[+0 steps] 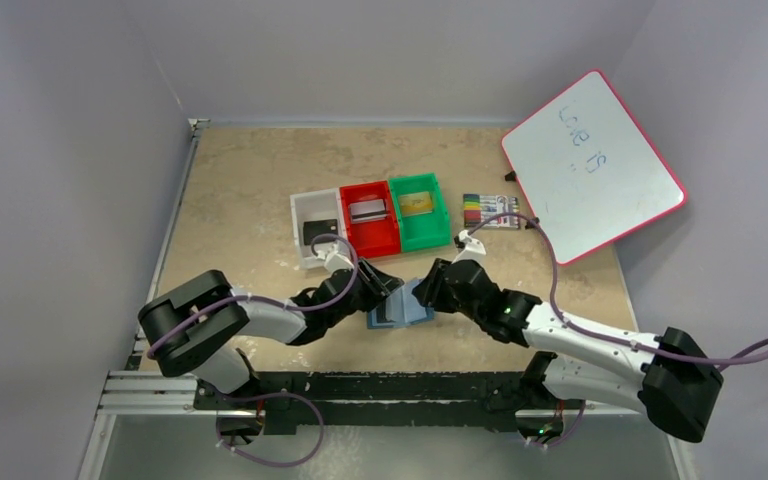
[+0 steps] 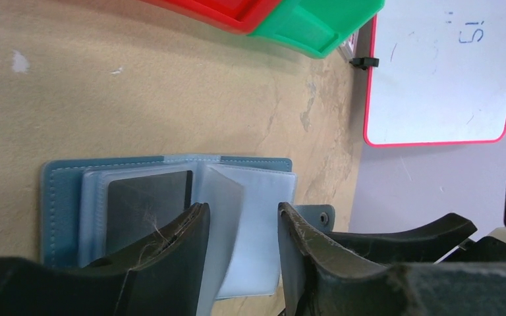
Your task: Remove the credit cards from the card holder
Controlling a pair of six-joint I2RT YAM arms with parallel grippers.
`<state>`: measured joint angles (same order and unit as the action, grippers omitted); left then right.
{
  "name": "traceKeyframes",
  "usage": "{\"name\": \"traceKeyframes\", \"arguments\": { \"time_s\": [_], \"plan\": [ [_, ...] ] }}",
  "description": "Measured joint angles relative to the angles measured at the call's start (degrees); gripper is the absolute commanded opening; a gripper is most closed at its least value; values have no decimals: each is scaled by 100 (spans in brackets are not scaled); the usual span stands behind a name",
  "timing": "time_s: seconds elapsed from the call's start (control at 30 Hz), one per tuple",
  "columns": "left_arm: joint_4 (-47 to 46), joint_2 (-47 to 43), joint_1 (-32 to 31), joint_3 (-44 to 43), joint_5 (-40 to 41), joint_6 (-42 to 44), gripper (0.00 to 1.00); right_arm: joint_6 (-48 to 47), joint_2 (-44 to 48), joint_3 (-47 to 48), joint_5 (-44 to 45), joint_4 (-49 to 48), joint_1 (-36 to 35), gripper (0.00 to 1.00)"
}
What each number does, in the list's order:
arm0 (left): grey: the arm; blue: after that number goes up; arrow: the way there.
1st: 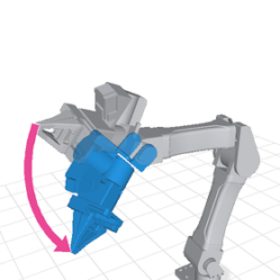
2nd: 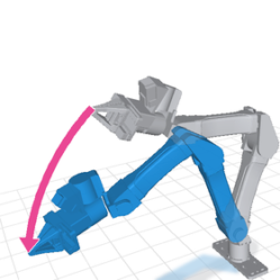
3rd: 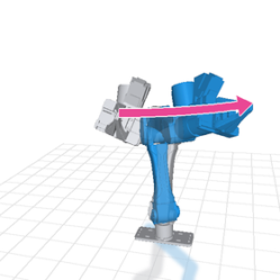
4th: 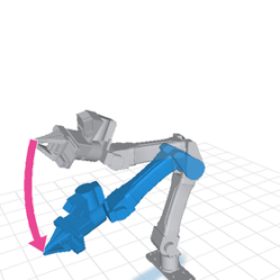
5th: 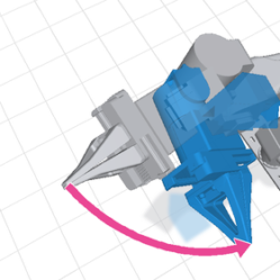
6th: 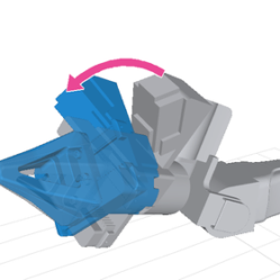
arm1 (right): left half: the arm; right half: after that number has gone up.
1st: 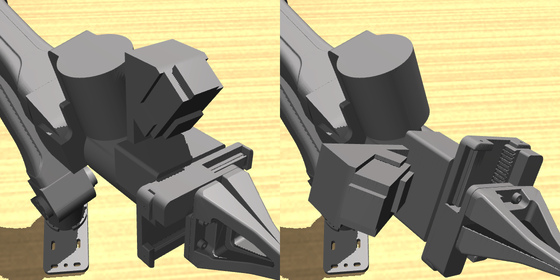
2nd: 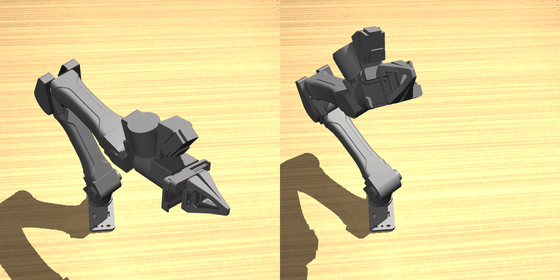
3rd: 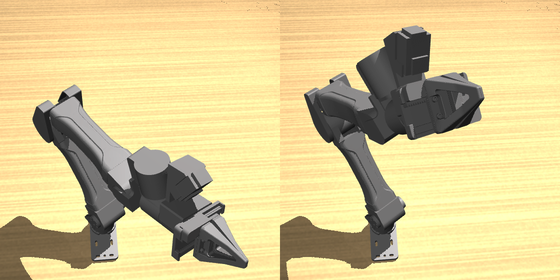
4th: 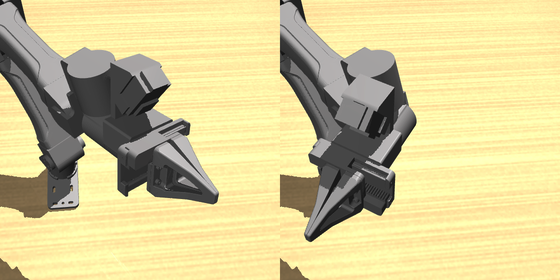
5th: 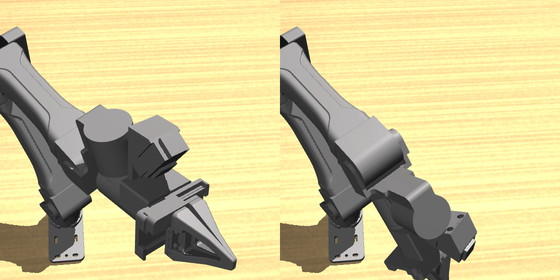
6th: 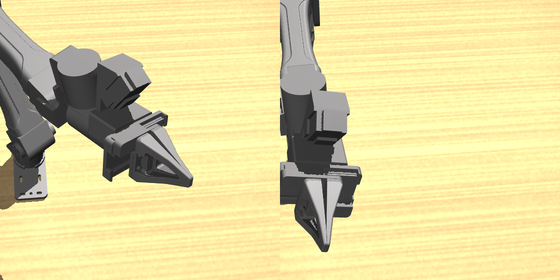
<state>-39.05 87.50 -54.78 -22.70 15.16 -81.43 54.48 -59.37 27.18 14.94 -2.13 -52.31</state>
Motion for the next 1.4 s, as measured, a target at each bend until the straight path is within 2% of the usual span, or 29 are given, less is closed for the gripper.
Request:
{"name": "traceKeyframes", "arguments": {
  "time_s": [0.2,0.37,0.6,0.8,1.0,1.4],
  "plan": [
    [66,184,-109,-382,-234,81,39,92,48,474,621,935,0,44],
    [66,490,-275,-680,-348,131,39,155,323,503,907,1296,0,45],
    [-192,1425,-380,-935,-492,81,32,201,710,503,990,1368,0,43],
    [-527,1659,-459,-1034,-511,24,32,236,1038,389,981,1360,0,43],
    [238,1471,-579,-1300,-396,302,34,271,1211,264,951,1333,0,41],
    [1961,348,-730,-1626,348,918,35,236,1235,223,621,990,0,38]
  ]
}}
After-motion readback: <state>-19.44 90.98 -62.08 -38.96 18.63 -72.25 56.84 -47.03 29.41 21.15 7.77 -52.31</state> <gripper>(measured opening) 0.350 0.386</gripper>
